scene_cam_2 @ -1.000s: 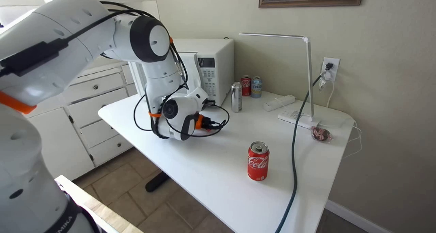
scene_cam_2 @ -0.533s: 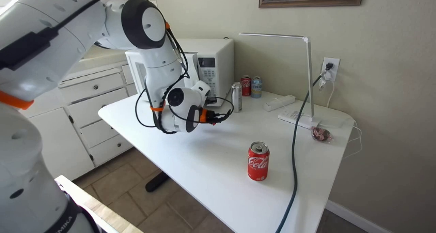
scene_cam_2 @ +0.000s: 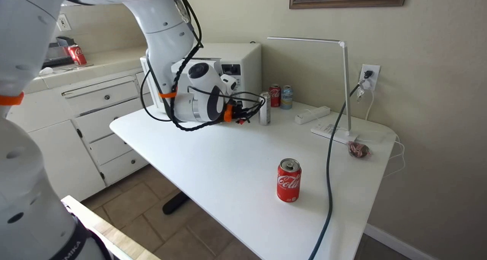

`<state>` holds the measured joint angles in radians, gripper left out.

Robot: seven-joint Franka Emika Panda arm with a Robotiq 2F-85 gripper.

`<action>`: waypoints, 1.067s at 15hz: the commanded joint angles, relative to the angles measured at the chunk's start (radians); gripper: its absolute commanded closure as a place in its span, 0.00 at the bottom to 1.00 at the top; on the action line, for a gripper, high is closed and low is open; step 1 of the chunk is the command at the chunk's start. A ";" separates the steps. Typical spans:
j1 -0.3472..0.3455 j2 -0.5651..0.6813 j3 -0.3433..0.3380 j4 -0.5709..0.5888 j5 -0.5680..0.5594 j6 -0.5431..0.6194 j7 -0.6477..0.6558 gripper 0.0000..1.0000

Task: Open the microwave door

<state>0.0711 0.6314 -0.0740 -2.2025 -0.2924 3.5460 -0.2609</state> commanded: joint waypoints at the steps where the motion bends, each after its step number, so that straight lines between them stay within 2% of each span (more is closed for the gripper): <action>1: -0.088 -0.203 0.005 -0.157 -0.089 -0.220 -0.058 1.00; 2: -0.142 -0.247 0.035 -0.178 -0.131 -0.292 -0.062 1.00; 3: -0.233 -0.287 0.112 -0.198 -0.166 -0.371 -0.076 1.00; 4: -0.295 -0.319 0.163 -0.219 -0.168 -0.423 -0.106 1.00; 5: -0.372 -0.348 0.236 -0.234 -0.149 -0.471 -0.151 0.74; 6: -0.450 -0.370 0.328 -0.253 -0.077 -0.538 -0.229 0.73; 7: -0.519 -0.394 0.398 -0.258 -0.021 -0.571 -0.292 0.67; 11: -0.761 -0.469 0.710 -0.226 0.325 -0.759 -0.568 0.38; 14: -0.808 -0.587 0.803 -0.177 0.562 -0.936 -0.729 0.13; 16: -0.810 -0.662 0.822 -0.138 0.705 -1.027 -0.808 0.01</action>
<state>-0.7105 0.0957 0.6982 -2.3686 0.2313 2.6539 -0.9523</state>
